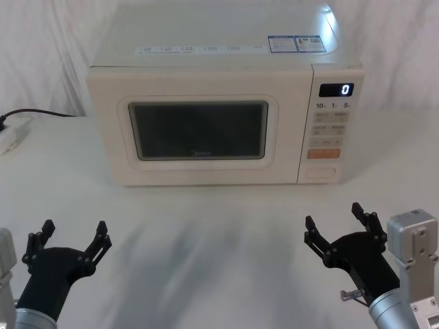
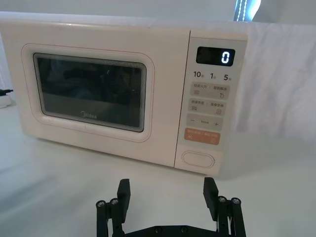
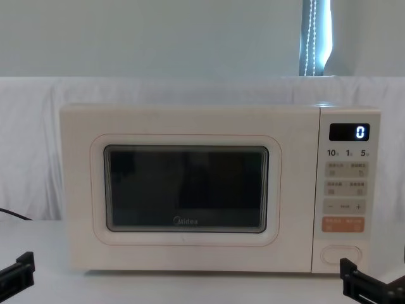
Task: Press the button to open the microwave door with one hand; close the microwave door with the other hand.
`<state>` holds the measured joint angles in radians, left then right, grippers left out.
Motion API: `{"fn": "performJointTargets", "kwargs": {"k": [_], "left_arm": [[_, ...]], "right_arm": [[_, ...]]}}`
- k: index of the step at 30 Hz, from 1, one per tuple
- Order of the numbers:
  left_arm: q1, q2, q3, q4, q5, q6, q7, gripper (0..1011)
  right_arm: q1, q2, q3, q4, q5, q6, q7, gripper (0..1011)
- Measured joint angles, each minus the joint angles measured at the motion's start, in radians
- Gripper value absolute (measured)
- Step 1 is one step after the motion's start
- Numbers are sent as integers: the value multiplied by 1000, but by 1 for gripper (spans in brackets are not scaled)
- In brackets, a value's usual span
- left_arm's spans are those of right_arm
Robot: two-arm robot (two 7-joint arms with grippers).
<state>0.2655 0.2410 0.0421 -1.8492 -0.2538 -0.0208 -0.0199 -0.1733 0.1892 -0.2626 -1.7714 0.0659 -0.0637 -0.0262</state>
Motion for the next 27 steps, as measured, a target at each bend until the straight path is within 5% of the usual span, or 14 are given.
{"fn": "performJointTargets", "kwargs": {"k": [10,27], "left_arm": [[0,0,0,0,0,0,0,1001],[0,0,0,0,0,0,0,1001]], "right_arm": [[0,0,0,0,0,0,0,746],[0,0,0,0,0,0,0,190]]}}
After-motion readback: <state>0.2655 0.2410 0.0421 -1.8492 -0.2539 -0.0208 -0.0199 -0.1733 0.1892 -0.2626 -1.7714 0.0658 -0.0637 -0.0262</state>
